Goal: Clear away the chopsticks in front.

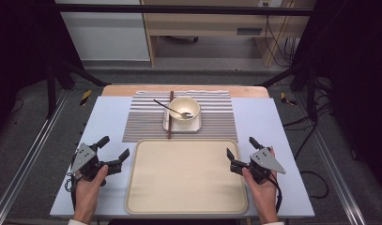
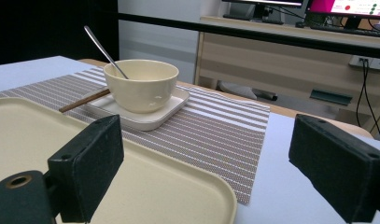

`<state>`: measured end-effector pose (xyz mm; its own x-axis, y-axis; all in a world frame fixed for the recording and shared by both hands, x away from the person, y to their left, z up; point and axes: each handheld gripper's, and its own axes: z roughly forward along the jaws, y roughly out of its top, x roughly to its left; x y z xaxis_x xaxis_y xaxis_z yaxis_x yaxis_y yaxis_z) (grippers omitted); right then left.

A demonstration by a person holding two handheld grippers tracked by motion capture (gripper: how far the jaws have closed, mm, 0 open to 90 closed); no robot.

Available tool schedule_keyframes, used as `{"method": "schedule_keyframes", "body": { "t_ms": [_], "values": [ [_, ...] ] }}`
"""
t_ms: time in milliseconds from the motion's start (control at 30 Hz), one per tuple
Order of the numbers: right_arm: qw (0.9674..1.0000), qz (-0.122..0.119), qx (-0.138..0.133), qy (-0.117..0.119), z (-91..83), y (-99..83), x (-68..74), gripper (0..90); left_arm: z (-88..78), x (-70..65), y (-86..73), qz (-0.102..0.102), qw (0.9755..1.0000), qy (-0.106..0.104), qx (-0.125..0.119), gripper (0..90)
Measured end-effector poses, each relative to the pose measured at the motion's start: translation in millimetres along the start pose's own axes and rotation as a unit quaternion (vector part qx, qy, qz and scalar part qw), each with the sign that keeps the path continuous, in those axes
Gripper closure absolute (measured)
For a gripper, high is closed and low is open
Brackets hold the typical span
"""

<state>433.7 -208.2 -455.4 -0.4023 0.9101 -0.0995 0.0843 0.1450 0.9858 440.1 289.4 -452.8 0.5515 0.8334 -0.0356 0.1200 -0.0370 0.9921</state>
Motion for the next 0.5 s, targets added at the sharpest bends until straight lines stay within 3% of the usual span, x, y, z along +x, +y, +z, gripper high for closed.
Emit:
{"method": "schedule_keyframes", "body": {
  "t_ms": [133, 333, 467, 500],
  "values": [
    [1.0000, 0.003, 0.001, -0.006, -1.1, 0.4, -0.5, 9.8, -0.6, -1.4, 0.5, -0.002, 0.9999, -0.002, 0.010, 4.7],
    [0.9994, 0.005, 0.003, -0.034, -7.7, -0.3, -6.1, 9.3, -1.2, -8.3, 5.8, 0.009, 0.9991, -0.019, 0.038, 5.6],
    [0.9987, 0.009, 0.007, -0.050, -12.5, -1.2, -7.3, 8.6, 7.0, -20.7, 14.9, 0.032, 0.9966, -0.012, 0.075, 6.6],
    [0.9987, 0.009, 0.007, -0.050, -12.5, -1.2, -7.3, 8.6, 7.0, -20.7, 14.9, 0.032, 0.9966, -0.012, 0.075, 6.7]
  ]
}}
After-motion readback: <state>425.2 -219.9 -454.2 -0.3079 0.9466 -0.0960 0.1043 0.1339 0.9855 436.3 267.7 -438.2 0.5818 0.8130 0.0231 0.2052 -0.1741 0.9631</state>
